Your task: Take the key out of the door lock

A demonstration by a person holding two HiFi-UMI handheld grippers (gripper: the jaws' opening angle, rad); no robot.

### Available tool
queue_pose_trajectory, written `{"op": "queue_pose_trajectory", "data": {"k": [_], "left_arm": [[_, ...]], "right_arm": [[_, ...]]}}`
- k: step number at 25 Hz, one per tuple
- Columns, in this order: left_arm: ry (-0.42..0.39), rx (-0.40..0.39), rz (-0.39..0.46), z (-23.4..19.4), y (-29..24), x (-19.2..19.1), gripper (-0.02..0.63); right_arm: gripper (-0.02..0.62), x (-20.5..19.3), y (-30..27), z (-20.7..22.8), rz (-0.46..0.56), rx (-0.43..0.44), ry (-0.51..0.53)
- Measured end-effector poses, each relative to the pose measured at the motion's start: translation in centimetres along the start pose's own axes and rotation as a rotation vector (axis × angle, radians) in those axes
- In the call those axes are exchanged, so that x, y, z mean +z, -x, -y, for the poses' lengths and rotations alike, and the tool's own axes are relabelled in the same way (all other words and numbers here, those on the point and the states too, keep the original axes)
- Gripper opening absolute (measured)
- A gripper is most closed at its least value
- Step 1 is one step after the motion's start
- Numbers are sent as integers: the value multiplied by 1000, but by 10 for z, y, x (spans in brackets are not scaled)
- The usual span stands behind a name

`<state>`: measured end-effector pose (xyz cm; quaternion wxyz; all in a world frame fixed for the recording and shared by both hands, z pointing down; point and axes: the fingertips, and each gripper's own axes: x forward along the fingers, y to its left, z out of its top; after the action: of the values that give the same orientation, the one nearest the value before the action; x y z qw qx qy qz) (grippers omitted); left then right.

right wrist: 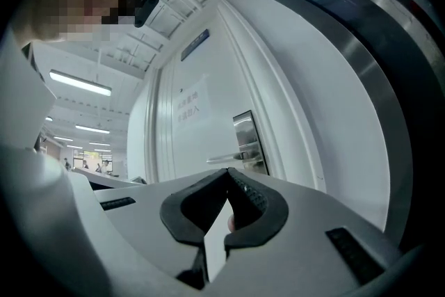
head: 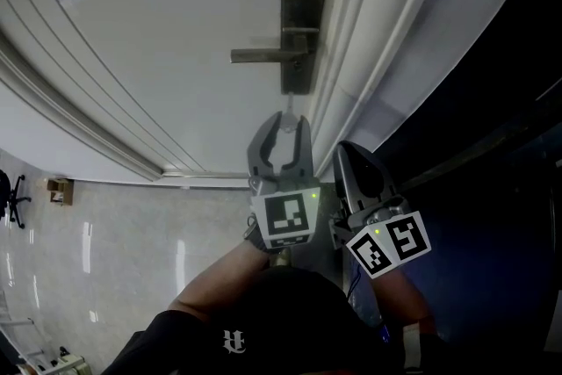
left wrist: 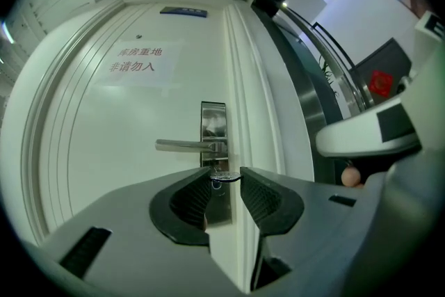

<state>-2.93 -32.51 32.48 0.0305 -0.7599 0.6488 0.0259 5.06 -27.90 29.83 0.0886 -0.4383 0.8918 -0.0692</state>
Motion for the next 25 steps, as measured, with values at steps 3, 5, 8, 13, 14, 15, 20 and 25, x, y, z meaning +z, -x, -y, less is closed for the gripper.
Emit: {"op": "queue_pose_trajectory", "data": {"k": [3,5,8,13,14,15,20,25], "left_arm": [[2,2,10,-3,2,2,118],[5,6,14,-6,3,2,118],[10,4,16,-7,2,2,118],[15,-6,22,-7,-2,5,118],[15,-8,23,-7,-3,5,118],[15,-10,24,-6,-4,5,118],[17,-17,30,-5,-9,2,118],[15,-27,19,-4,-15,-1,118]], "right_arm": [[14,0,-3,-3,1,2,5],[14,0,-4,-4,1,2,13],[14,1,-6,-5,-3,-1,23],[14,7,-10,-7,2,-6,34],[14,8,-10,-7,4,-8,36],[14,8,-11,-7,5,-9,37],[14,6,-13,-2,0,-17,41],[14,7,-18,1,-1,-23,42]]}}
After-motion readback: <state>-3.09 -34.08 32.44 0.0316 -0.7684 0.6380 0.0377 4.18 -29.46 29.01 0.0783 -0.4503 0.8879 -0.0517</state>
